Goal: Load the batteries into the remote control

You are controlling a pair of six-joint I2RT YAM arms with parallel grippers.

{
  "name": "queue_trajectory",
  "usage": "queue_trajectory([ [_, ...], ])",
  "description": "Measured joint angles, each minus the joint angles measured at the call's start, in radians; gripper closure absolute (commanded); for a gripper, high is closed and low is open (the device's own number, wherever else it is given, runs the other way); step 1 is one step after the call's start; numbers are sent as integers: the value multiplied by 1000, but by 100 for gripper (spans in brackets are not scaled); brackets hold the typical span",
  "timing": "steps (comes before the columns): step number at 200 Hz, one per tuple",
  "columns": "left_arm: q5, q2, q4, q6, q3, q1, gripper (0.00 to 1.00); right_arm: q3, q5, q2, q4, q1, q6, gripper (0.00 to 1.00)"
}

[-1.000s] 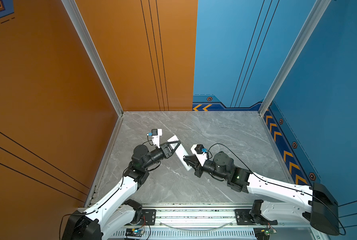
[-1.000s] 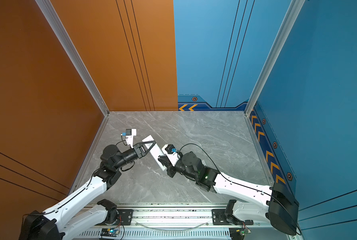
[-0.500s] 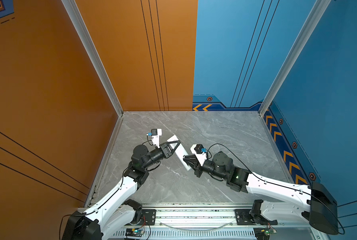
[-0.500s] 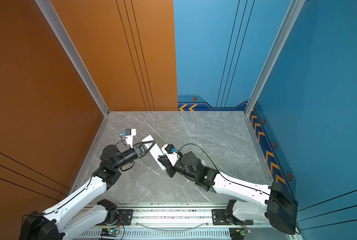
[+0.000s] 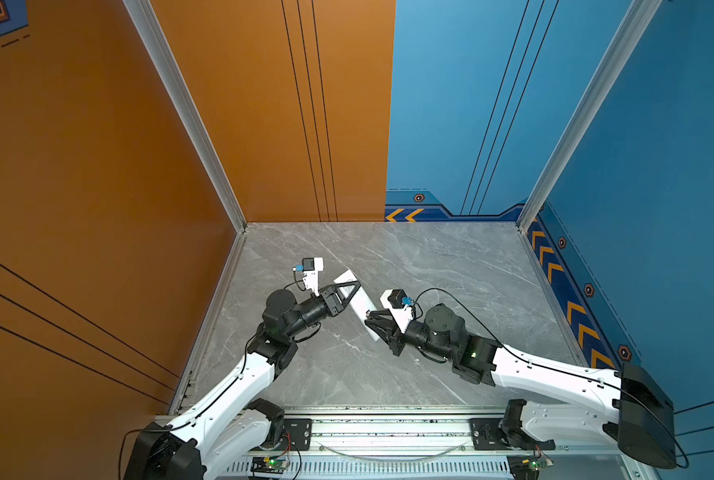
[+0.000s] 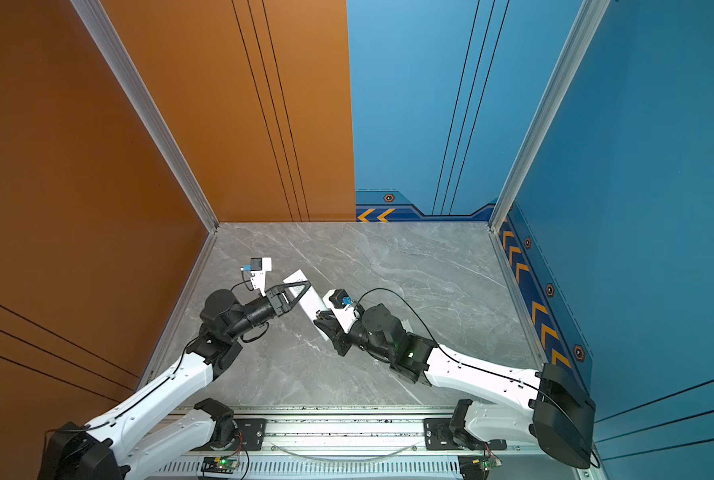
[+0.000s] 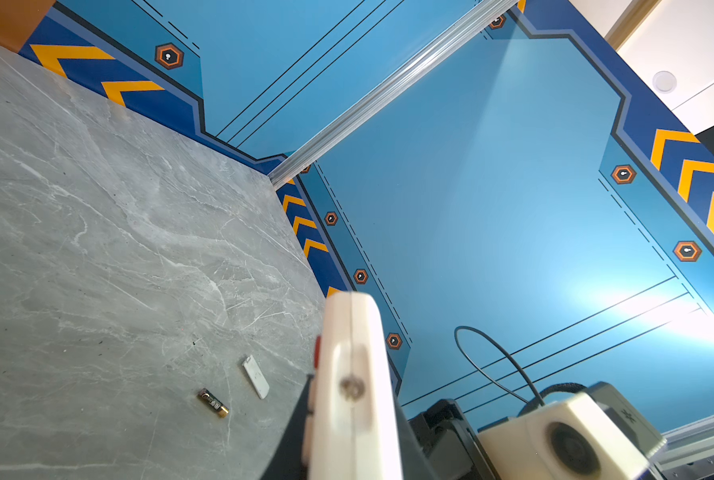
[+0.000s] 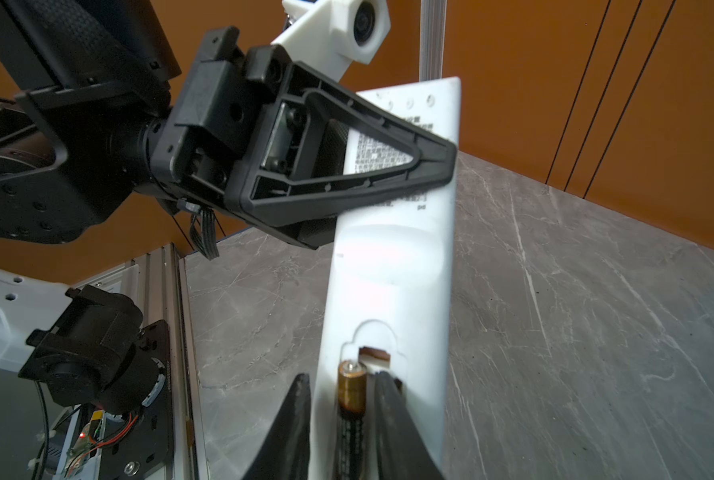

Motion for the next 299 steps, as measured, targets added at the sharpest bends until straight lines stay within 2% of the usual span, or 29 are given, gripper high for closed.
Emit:
queue_trajectory([
  [218, 9, 0, 0, 3, -10, 22, 100, -9, -11, -62, -22, 0, -3, 67],
  [260, 25, 1, 0, 3, -10, 29, 100, -2, -72, -108, -76, -8, -34, 67],
  [299, 58, 6, 0, 3, -10, 32, 100, 25, -100, -185, -201, -22, -117, 67],
])
